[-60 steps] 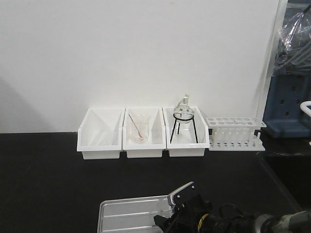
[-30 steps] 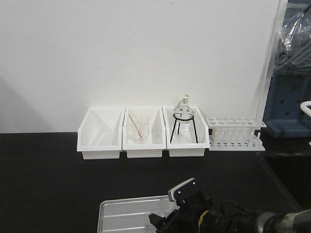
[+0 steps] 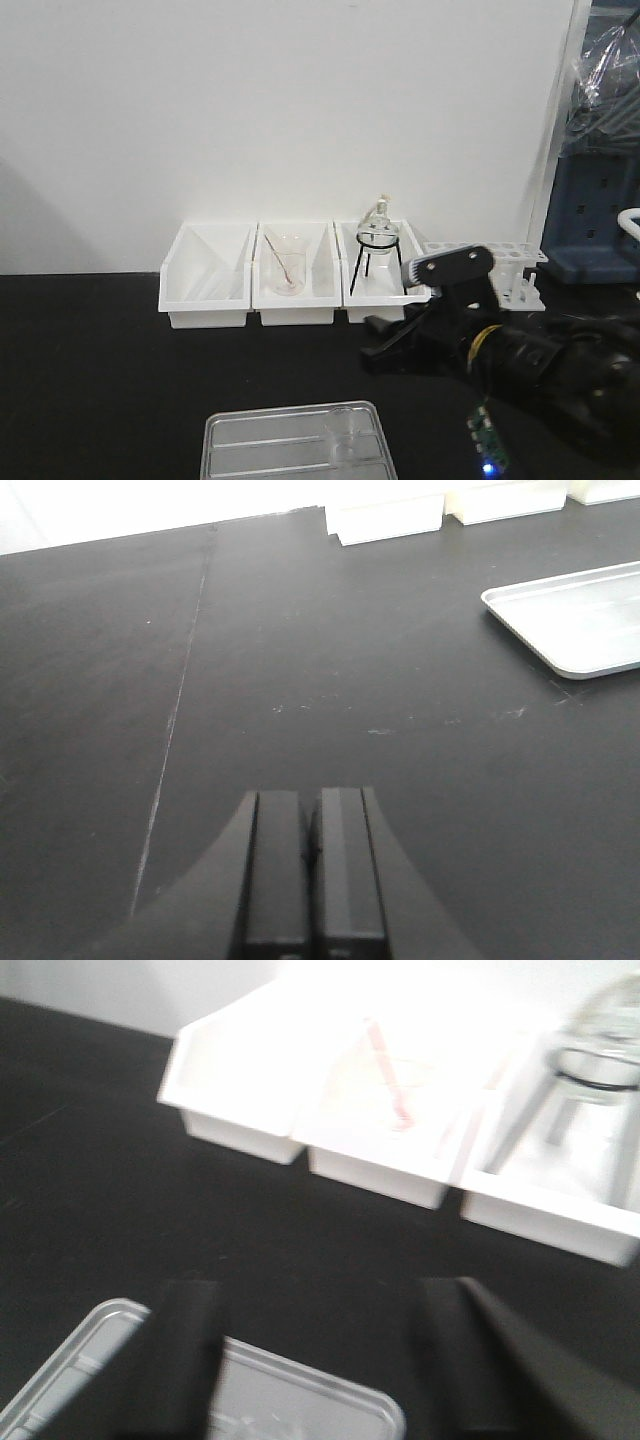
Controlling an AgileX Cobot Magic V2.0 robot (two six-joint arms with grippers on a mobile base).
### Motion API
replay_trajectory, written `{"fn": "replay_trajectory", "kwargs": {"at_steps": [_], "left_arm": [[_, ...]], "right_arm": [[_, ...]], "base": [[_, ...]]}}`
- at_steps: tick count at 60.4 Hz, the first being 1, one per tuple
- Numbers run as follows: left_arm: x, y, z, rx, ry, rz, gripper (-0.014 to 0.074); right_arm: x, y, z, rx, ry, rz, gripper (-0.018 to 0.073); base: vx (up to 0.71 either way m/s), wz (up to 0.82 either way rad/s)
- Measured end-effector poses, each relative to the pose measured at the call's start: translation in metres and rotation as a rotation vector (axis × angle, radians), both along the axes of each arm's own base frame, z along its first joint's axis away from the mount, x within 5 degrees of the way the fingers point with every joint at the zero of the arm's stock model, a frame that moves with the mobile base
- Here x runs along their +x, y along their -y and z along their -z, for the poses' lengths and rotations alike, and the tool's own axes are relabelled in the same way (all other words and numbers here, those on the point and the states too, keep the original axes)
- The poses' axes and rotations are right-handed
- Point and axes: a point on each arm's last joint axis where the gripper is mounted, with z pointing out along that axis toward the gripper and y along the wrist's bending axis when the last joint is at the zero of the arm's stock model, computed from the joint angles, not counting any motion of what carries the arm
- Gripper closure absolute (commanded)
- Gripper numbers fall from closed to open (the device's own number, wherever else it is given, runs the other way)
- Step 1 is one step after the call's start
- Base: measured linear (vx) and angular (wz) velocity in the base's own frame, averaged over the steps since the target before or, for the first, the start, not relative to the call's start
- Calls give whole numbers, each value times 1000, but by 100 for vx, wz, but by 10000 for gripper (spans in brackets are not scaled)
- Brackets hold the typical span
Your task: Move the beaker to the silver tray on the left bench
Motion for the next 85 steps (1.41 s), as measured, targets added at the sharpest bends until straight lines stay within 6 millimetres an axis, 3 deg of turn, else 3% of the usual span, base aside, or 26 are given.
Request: {"fn": "replay_trajectory", "kwargs": {"at_steps": [3,14,30,44,57,58,69,77,85], "left_arm": [[0,0,0,0,0,0,595],[0,0,0,0,0,0,595],[0,0,0,0,0,0,595],[0,0,0,0,0,0,595],[0,0,0,0,0,0,595],[0,0,0,0,0,0,595],[0,0,0,0,0,0,595],[0,0,0,0,0,0,595],[0,0,0,0,0,0,595]], "right_arm": [[-12,10,-16,-9,-29,63,574],[-62,49,-58,-84,-152,274,575],[-116,82,-85,-123,-263,438,573],[-139,93,-101,-91,-230,460,573],[-143,95,-104,-89,-218,463,573],[-153,95,-104,-45,-217,435,573],[-197,103,-80,42,-41,314,573],[-236,113,-23,59,61,243,571],[-262,126,36,105,26,311,571]], "base": [[0,0],[0,0],[0,0],[0,0],[0,0],[0,0],[0,0],[0,0],[0,0]]}}
